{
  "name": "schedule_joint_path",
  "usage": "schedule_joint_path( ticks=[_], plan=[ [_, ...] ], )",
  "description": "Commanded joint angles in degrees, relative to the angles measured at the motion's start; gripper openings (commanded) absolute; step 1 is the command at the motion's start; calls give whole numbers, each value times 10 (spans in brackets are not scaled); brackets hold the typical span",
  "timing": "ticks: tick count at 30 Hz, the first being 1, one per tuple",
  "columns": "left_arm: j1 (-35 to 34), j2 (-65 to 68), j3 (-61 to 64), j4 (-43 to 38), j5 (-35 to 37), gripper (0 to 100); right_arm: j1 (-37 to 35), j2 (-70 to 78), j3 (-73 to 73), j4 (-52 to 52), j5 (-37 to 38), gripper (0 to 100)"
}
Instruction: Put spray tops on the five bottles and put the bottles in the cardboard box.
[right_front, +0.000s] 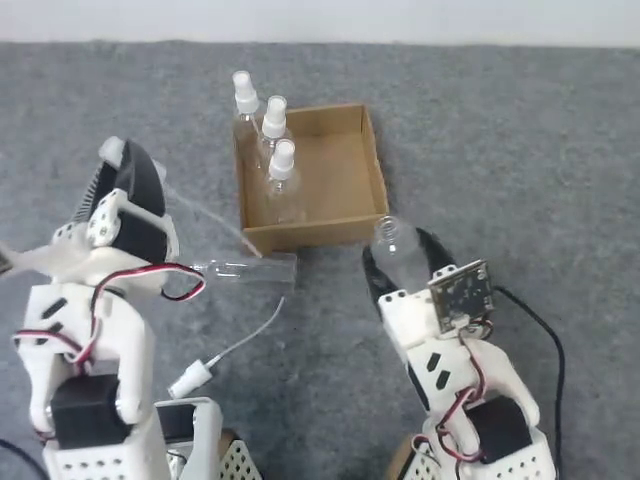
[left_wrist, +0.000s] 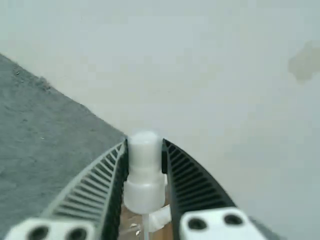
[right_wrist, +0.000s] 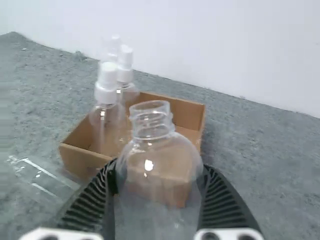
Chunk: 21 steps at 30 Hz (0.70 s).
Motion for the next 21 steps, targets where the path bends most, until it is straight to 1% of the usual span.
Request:
schedule_joint_path(
  ticks=[1,4,7,12,15,18,21],
  plan=[
    [4,-49,36,-69,61,10,-46,-7,-9,-2,12,57],
    [4,-96,78,-107,86,10,-65,-7,11,-11,12,57],
    [4,-154,112,-131,94,10,-87,-7,45,-46,11,57],
    [4,-243,156,-135,94,10,-131,-7,104,-125,11,57],
    [4,-278,179,-135,94,10,-143,-7,132,-168,12,57],
    [4,-296,196,-135,94,10,-145,-7,159,-210,13,57],
    [4,-298,205,-135,93,11,-159,-6,162,-218,13,54]
  ],
)
